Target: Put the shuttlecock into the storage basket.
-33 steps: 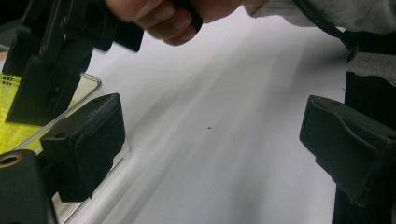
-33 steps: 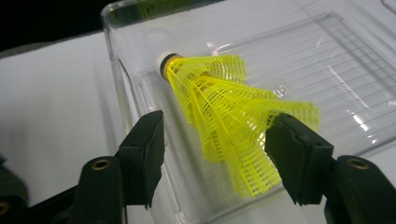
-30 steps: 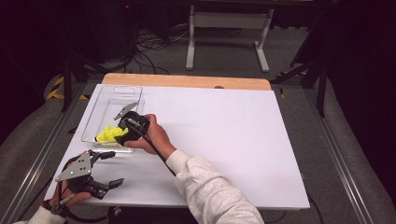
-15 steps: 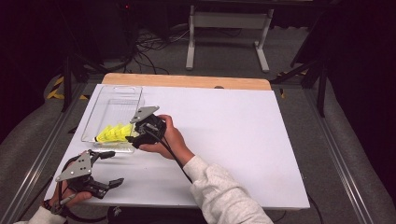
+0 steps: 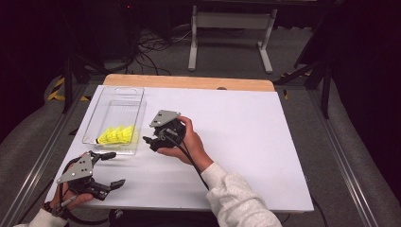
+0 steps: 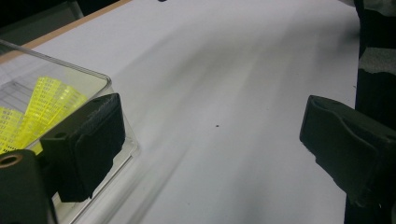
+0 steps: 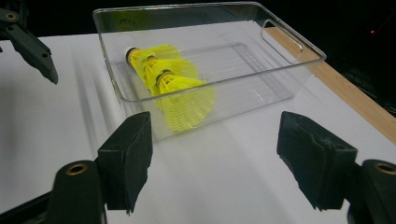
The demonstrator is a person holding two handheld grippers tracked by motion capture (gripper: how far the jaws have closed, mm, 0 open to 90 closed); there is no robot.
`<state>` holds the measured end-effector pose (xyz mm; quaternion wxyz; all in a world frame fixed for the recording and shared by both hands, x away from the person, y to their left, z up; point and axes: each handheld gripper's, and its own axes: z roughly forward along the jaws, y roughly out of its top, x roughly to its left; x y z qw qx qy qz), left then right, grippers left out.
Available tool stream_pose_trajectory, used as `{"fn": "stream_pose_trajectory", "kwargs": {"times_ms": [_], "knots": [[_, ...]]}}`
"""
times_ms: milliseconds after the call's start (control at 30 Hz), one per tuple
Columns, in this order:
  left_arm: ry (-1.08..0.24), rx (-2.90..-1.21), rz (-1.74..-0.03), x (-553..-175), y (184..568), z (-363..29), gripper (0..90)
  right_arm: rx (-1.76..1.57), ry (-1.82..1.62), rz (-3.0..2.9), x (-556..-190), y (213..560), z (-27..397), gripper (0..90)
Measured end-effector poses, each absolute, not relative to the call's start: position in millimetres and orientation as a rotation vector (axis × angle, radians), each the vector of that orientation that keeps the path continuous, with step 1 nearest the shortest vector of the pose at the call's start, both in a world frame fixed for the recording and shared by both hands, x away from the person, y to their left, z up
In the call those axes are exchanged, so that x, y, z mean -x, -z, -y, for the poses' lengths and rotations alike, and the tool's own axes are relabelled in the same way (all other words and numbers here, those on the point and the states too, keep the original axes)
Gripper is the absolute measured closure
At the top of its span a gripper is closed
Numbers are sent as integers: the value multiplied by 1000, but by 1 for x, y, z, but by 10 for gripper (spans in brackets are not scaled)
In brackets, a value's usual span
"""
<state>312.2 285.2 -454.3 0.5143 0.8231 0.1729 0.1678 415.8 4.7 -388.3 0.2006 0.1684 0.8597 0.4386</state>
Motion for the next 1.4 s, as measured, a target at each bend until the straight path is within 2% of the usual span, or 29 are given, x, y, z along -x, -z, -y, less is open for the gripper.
{"fn": "stream_pose_trajectory", "kwargs": {"times_ms": [1400], "knots": [[-409, -1989, -408, -312, 454, -284, 78, -504, -1081, -2232, -389, 386, 82, 166]]}}
